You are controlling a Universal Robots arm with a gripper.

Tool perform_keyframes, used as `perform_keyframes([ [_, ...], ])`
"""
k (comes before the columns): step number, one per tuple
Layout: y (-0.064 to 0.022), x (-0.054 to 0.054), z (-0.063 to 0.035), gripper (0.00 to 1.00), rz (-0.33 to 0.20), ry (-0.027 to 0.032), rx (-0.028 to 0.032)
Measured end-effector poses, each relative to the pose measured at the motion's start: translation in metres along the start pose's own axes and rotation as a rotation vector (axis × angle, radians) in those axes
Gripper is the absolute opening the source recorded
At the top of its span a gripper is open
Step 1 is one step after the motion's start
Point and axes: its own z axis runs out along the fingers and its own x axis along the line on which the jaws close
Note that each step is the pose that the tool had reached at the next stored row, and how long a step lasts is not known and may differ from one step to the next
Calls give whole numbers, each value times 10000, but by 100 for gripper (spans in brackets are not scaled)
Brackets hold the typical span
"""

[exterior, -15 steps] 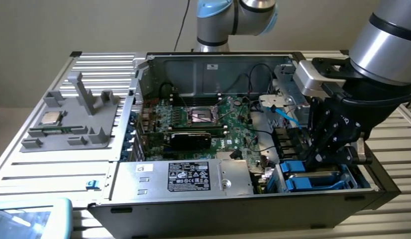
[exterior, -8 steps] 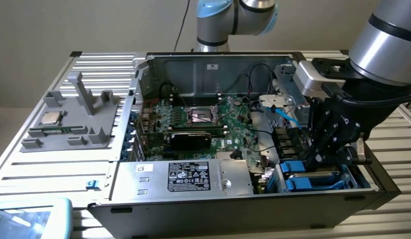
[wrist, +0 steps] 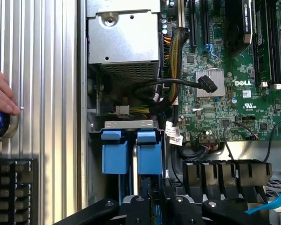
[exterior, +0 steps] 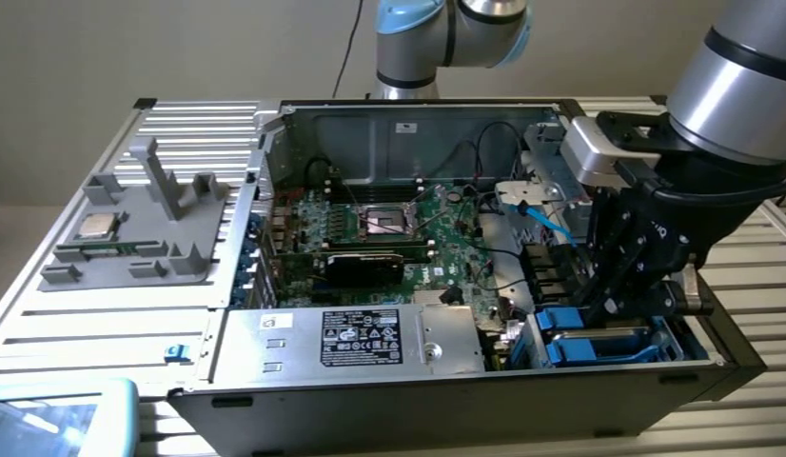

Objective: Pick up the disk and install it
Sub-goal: 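Insert the second disk wire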

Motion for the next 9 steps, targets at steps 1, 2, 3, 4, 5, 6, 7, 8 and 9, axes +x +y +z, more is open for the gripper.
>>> perform_keyframes([
  [1, 1, -3, -8, 24, 0, -1, 1],
  [2, 2, -9, -26, 24, -1, -2, 2],
  [3, 5, -13, -60, 24, 0, 4, 2],
  [4, 7, -14, -102, 24, 1, 3, 2],
  [5, 7, -15, -149, 24, 0, 8, 2],
  [6, 4, -14, -193, 24, 0, 7, 3],
  [7, -3, -12, -238, 24, 1, 7, 3],
  [8, -17, -11, -285, 24, 1, 8, 3],
  [9, -36, -10, -335, 24, 0, 8, 3],
])
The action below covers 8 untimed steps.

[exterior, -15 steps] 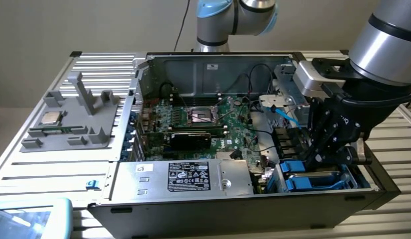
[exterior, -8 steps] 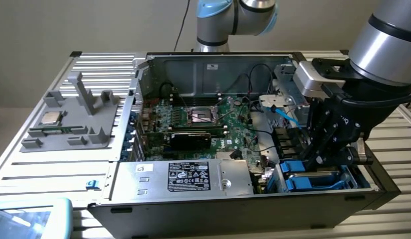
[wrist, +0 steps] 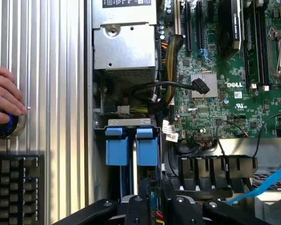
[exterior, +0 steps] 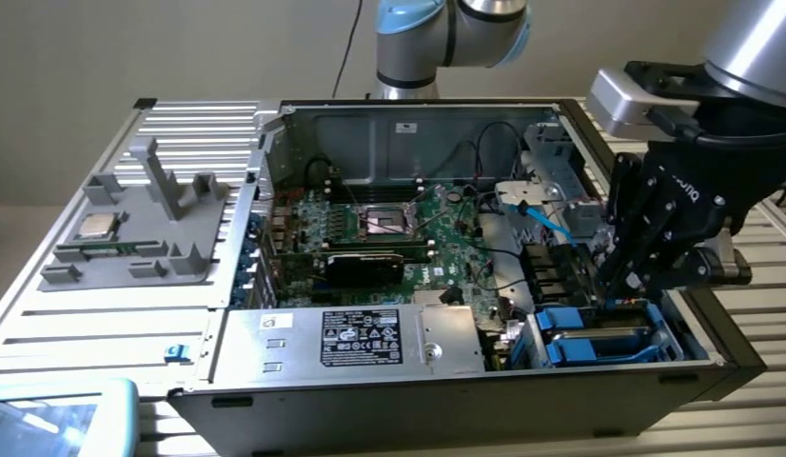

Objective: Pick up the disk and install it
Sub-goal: 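Insert the second disk wire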

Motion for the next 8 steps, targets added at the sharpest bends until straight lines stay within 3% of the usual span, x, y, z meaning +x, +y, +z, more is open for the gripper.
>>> perform_keyframes([
  [3, -51, -2, -103, 24, 0, 1, 0],
  [8, -113, -80, -147, 24, 2, 11, 0],
])
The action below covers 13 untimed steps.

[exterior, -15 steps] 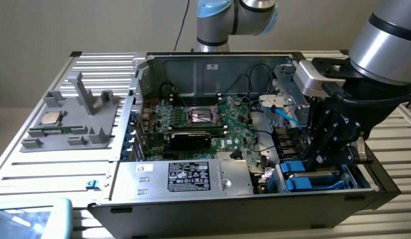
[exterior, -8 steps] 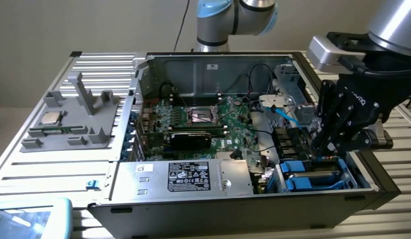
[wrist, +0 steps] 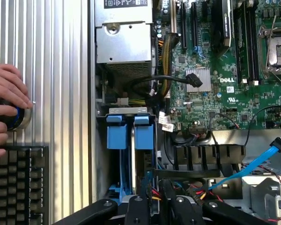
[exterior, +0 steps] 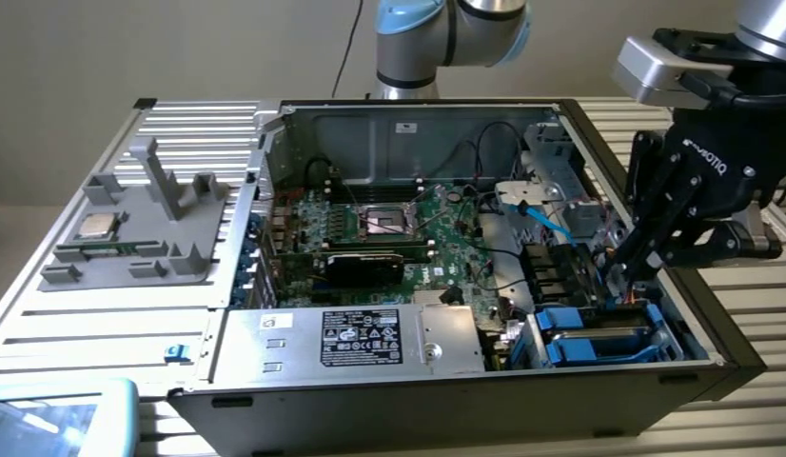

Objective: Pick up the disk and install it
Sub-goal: 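Insert the second disk wire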

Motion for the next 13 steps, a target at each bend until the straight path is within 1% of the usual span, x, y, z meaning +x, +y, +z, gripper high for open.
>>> perform_keyframes([
  [2, -22, -49, -12, 24, 0, 3, 0],
  [4, -46, -77, -22, 24, 0, 2, 0],
  [7, -71, -88, -30, 24, -1, 0, -1],
  [8, -72, -88, -31, 24, -3, 1, -18],
  [13, -72, -88, -31, 24, -2, 3, -19],
])
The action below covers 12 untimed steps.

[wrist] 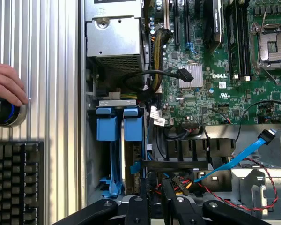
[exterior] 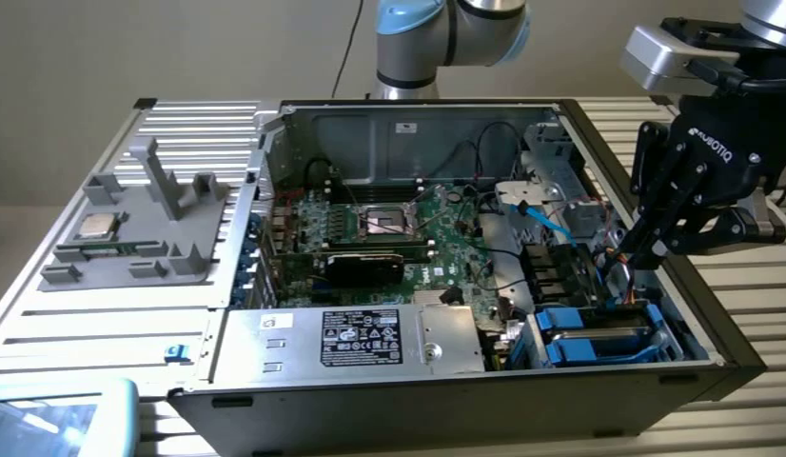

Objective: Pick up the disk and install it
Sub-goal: 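Insert the second disk wire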

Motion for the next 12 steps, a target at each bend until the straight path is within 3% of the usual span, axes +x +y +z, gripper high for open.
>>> perform_keyframes([
  [12, 0, 0, 0, 24, 0, 0, 0],
])
